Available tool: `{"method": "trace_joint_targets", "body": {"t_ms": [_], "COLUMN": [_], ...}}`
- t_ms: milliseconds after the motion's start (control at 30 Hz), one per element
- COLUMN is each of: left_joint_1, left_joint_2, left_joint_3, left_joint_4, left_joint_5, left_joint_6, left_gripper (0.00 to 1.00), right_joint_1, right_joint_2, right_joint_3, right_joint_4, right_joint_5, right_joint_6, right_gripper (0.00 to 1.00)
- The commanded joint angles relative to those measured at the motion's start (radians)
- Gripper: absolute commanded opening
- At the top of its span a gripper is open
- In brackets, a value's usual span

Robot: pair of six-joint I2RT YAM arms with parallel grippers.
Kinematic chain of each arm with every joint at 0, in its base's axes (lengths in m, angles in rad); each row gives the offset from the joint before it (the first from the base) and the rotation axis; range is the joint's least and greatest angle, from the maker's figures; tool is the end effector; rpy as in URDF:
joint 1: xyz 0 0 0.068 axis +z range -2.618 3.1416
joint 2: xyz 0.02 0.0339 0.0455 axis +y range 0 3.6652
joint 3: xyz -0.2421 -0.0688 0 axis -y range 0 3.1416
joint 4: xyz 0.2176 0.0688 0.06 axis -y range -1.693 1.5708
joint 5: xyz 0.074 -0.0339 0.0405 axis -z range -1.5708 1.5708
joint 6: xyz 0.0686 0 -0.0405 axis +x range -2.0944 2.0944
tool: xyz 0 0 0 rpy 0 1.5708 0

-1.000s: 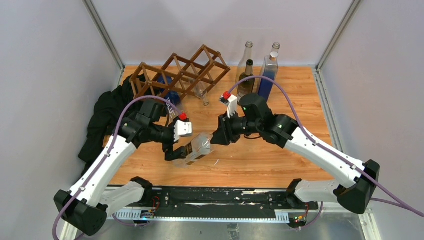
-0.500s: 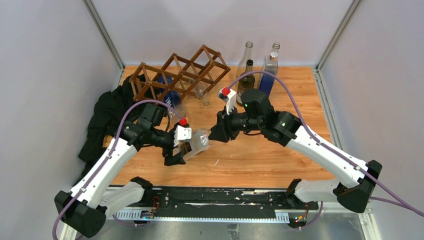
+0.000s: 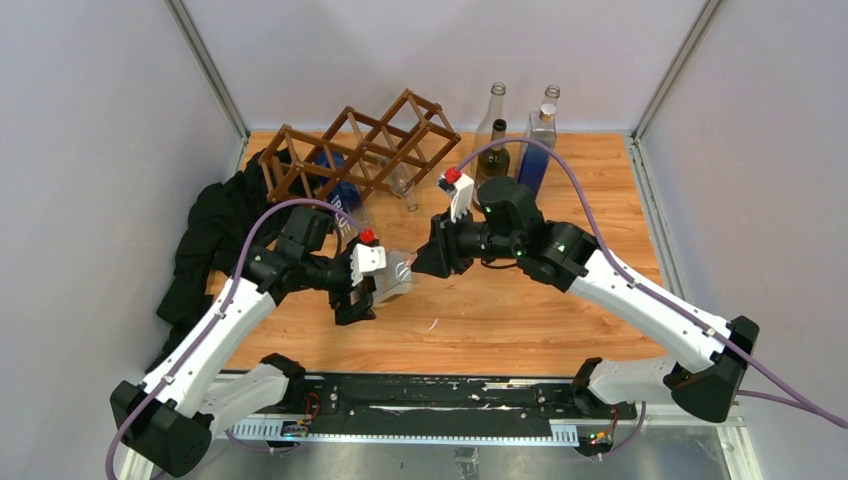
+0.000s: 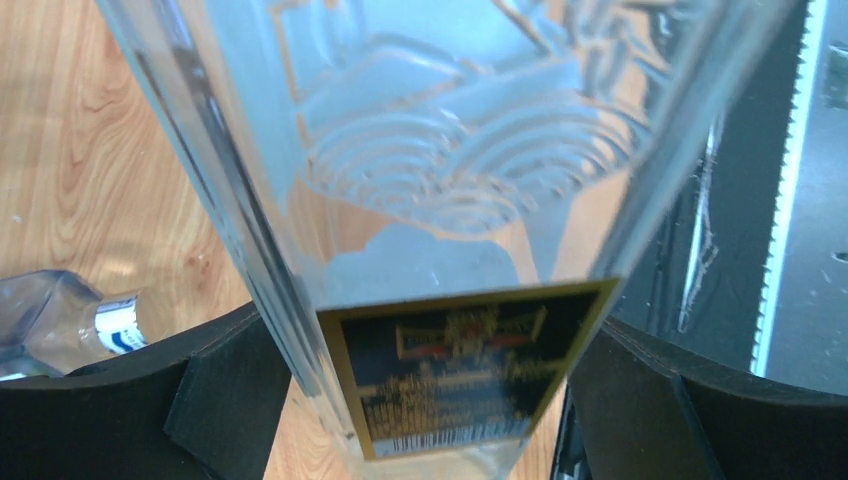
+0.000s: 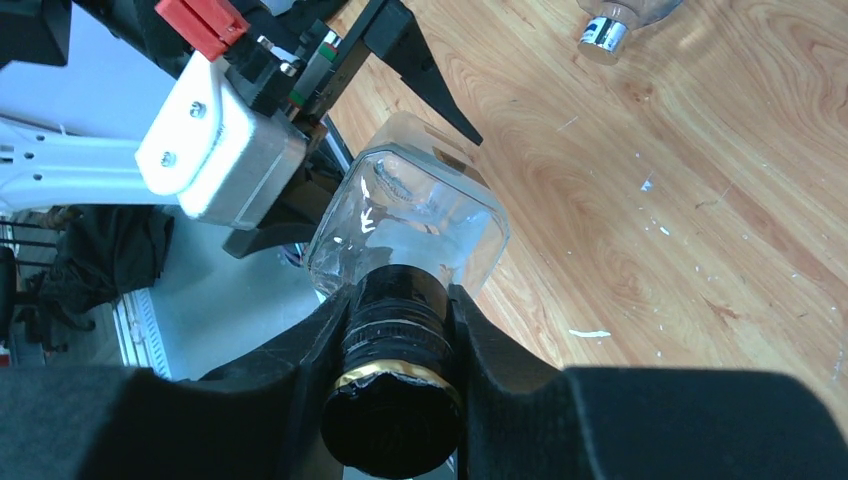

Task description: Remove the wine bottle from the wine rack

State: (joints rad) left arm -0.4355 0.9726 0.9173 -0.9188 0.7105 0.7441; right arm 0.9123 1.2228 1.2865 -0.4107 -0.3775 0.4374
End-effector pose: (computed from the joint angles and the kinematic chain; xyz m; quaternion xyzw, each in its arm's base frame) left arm 0.1398 -0.1144 0.2572 0.5834 0.6879 -0.2862 0.3234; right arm 0.1515 0.2372 0.3680 -0.2939 0.7561 0.4724 0.3446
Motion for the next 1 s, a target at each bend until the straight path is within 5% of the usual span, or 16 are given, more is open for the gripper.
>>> {"method": "trace_joint_targets", "body": {"t_ms": [0,100,200,300,333,433,567,967], "left_joint_1": [-0.012,-0.012,-0.012,-0.012,-0.012,-0.012,-0.011,0.074], "left_joint_2": [-0.024,-0.013,-0.007,-0.02,-0.03,-0.053,-0.067,-0.048], "left_joint_3": [-0.035,-0.041,-0.044,-0.054,-0.057,-0.06,-0.052,0.009], "left_joint_4": [0.123,0.128,0.127,0.142,0.152,0.172,0.236,0.372], "left_joint_5": [-0.087,-0.119,-0.124,-0.116,-0.114,-0.09,-0.065,0.142], "left_joint_6": [-0.078,-0.069,-0.075,-0.093,-0.105,-0.125,-0.23,-0.524], "left_gripper": [0.99,0.82,0.51,0.06,0.0,0.0,0.0,0.0], "right_joint_1": [0.033,0.039,0.04,0.039,0.039,0.039,0.038,0.016], "right_joint_2": [-0.01,-0.013,-0.024,-0.05,-0.061,-0.088,-0.133,-0.272], "right_joint_3": [0.046,0.042,0.029,-0.012,-0.024,-0.063,-0.102,-0.174], "right_joint_4": [0.192,0.18,0.177,0.193,0.198,0.202,0.198,0.16], "right_joint_5": [0.003,0.023,0.022,0.027,0.034,0.055,0.083,0.164], "right_joint_6": [0.093,0.1,0.114,0.123,0.125,0.119,0.106,0.062], "right_gripper": [0.0,0.0,0.01,0.28,0.4,0.7,0.85,0.95]}}
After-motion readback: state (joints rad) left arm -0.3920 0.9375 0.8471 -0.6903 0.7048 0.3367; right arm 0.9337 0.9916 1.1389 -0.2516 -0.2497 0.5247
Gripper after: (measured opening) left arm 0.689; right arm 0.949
